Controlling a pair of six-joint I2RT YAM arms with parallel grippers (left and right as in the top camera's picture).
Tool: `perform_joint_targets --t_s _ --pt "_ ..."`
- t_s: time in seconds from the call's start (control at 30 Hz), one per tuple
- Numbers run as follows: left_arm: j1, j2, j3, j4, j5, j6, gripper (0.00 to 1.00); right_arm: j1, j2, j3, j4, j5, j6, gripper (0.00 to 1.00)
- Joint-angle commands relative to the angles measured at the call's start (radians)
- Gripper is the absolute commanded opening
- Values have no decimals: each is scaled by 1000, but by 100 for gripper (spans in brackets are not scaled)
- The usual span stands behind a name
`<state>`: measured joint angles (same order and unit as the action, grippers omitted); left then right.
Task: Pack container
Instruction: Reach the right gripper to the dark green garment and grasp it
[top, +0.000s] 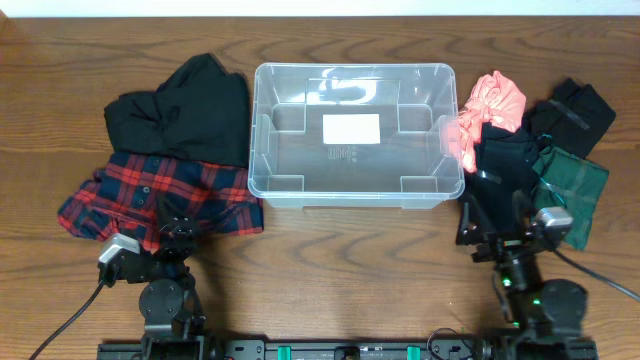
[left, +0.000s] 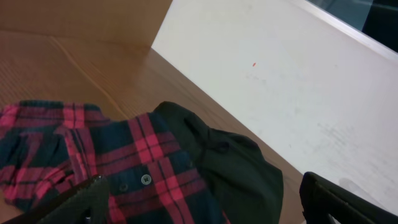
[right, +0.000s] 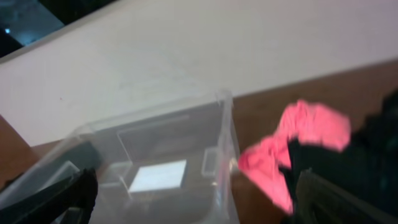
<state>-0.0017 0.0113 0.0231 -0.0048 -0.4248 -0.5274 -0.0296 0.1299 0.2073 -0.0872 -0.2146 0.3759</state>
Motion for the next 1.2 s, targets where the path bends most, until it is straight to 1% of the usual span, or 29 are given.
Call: perform_joint_targets --t_s 0.0,0.07,0.17,0.23,0.3,0.37,0.5,0.57,0.67,0.73,0.8,0.87,0.93,1.03,1.1,1.17 --pt "3 0 -18 -36 -2 -2 98 -17 100 190 -48 -22 -84 99" --pt "3 0 -18 -36 -2 -2 98 -17 196 303 -124 -21 -87 99" --pt "3 0 -18 -36 -2 -2 98 -18 351 479 -285 -20 -105 99" --pt "3 0 -18 -36 -2 -2 98 -18 485 622 -439 9 -129 99" --pt "3 0 -18 -36 -2 -2 98 -24 613 755 -592 102 -135 99" --pt "3 0 -18 -36 -2 -2 98 -48 735 874 -709 177 -135 99" --pt "3 0 -18 -36 -2 -2 98 -153 951 1067 -858 180 -148 99" --pt "3 0 -18 -36 -2 -2 98 -199 1028 1104 -875 182 -148 99" --pt "3 0 -18 -36 -2 -2 98 -248 1116 1101 -916 243 -133 99" --pt "3 0 -18 -36 -2 -2 98 -285 1179 1094 -919 327 -39 99" --pt "3 0 -18 -36 -2 -2 98 -328 1232 1093 -910 362 47 99" --pt "3 0 -18 -36 -2 -2 98 -385 1284 1093 -887 343 64 99" --pt "3 0 -18 -36 -2 -2 98 -449 1329 1093 -849 272 26 99" --pt "3 0 -18 -36 -2 -2 98 -555 1397 1093 -779 168 -114 99" --pt "3 0 -18 -36 -2 -2 98 -610 1440 1093 -758 123 -148 99" --pt "3 0 -18 -36 -2 -2 98 -661 1492 1093 -741 55 -214 99"
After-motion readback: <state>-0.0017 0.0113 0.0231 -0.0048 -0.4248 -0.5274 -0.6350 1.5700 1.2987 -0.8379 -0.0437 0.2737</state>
